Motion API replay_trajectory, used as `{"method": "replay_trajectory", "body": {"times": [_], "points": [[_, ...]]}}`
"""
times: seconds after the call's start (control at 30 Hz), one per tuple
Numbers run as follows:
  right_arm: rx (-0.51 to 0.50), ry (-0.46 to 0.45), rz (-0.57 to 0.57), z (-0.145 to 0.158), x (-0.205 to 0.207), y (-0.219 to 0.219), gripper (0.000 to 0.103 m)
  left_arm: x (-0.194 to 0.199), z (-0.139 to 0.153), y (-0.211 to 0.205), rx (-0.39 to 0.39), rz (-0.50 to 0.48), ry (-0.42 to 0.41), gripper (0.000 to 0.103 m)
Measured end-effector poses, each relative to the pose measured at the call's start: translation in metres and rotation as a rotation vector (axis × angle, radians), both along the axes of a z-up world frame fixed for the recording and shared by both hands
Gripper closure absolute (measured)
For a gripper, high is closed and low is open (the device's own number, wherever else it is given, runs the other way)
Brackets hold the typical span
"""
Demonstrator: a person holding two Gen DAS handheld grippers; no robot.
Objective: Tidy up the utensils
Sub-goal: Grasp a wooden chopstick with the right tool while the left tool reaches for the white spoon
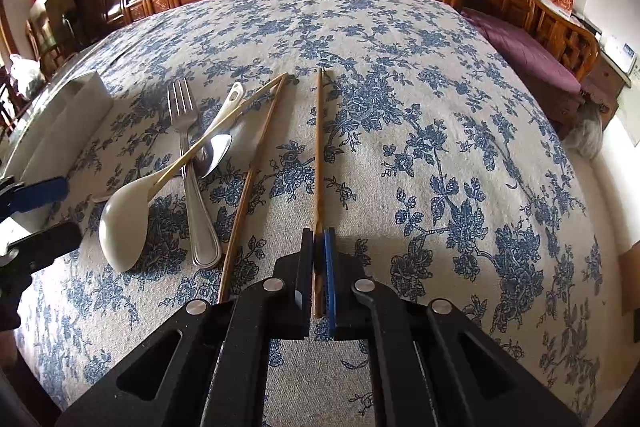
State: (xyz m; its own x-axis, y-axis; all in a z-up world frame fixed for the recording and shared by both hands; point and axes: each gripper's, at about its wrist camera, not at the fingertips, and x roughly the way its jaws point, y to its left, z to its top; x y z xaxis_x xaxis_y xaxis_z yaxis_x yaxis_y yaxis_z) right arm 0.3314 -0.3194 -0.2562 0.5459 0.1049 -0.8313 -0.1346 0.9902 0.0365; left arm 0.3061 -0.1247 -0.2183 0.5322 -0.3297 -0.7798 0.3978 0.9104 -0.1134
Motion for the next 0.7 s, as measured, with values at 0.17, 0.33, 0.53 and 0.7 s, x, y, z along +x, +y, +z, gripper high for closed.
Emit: {"method": "replay_trajectory", "body": {"times": [0.17,0.33,0.53,0.7], "points": [[-0.020,0.002,-0.001,0.000,0.000,0.003,0.097,0.011,-0.004,-0.016,-0.025,-0.023,0.023,0.044],[-0.015,0.015,-0.008,0.001,0.001,0.003,0.096,0.019,-0.008,-0.032,-0.005,-0.052,0.031,0.053],[-0.020,0.023,-0.001,0.001,0.001,0.006,0.096,0.028,-0.022,-0.039,0.042,-0.048,0.078,0.053],[-0.010,0.026,-0.006,0.001,0.000,0.006,0.096,0.023,-0.023,-0.038,0.070,-0.054,0.077,0.055]]}}
